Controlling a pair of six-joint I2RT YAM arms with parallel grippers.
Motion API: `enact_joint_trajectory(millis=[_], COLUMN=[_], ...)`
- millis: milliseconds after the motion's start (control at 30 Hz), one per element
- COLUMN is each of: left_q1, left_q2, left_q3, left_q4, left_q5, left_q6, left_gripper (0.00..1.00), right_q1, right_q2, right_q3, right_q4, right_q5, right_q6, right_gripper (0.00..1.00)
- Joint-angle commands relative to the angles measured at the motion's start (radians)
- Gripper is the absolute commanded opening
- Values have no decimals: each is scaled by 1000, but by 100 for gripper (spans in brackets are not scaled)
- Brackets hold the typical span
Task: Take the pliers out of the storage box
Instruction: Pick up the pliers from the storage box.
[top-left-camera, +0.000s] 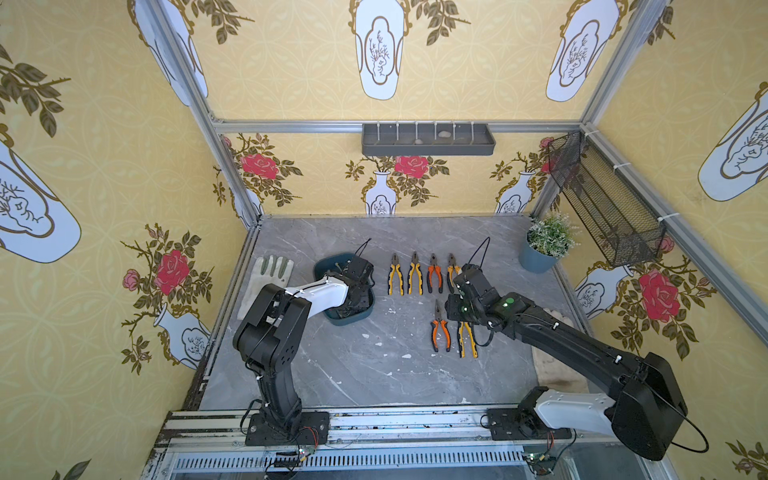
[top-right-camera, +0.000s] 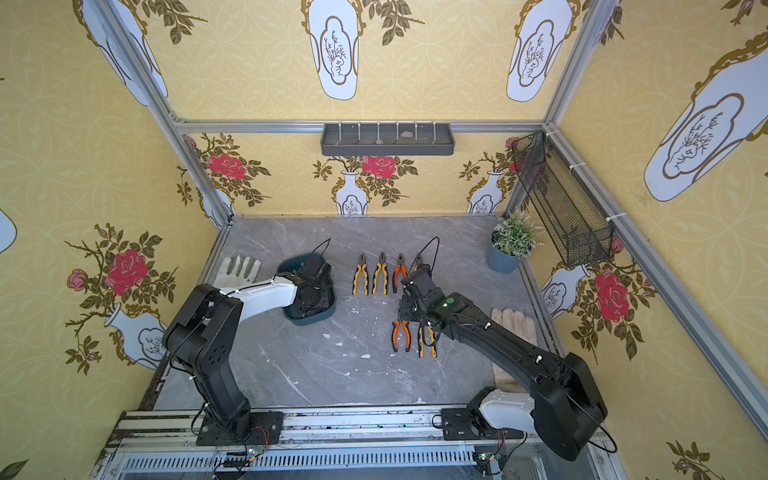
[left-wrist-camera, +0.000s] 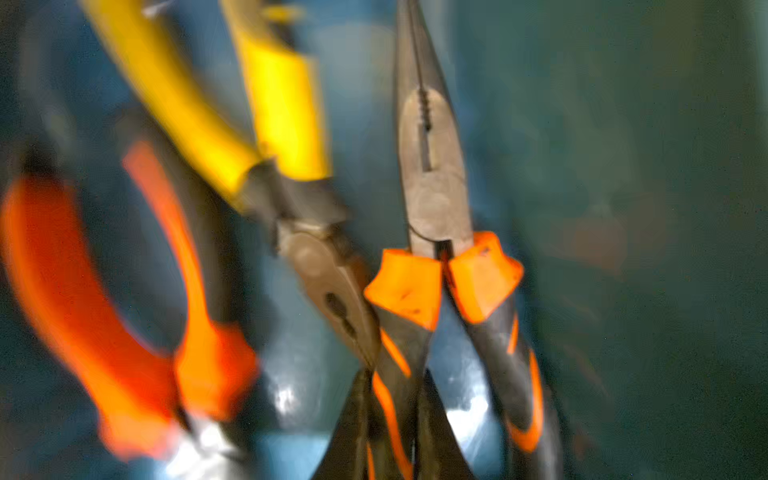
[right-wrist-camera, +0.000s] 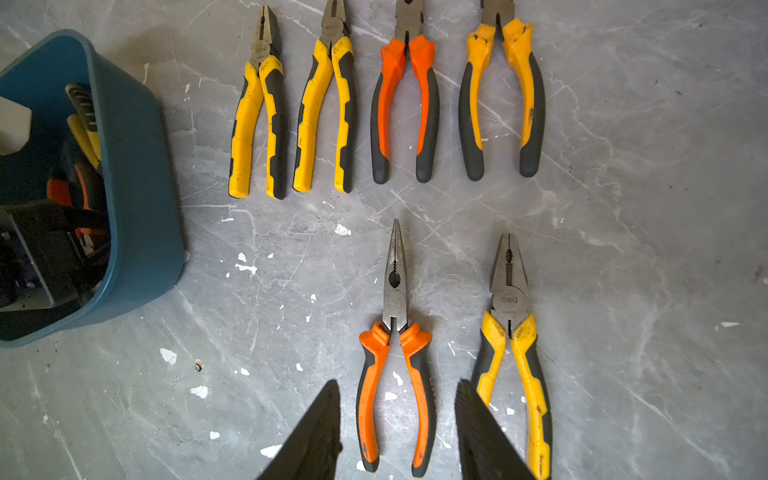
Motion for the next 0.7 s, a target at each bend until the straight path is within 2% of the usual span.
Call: enact_joint_trajectory(millis=[0,333,667], left_q1=[10,45,35], left_q2=[-3,-172,-368], left_q3=[-42,-147,-98], left_q4=[-111,-121,-190], left_q5=[31,11,3], left_q6=[2,25,44], left_gripper=[0,0,0], right_q1=[1,4,40], right_q2=[-8,-6,22], right_q3=[-4,-2,18], right_q4=[25,29,28], right_q5=[9,4,17], right_q6=[4,17,31], right_gripper=[46,46,46])
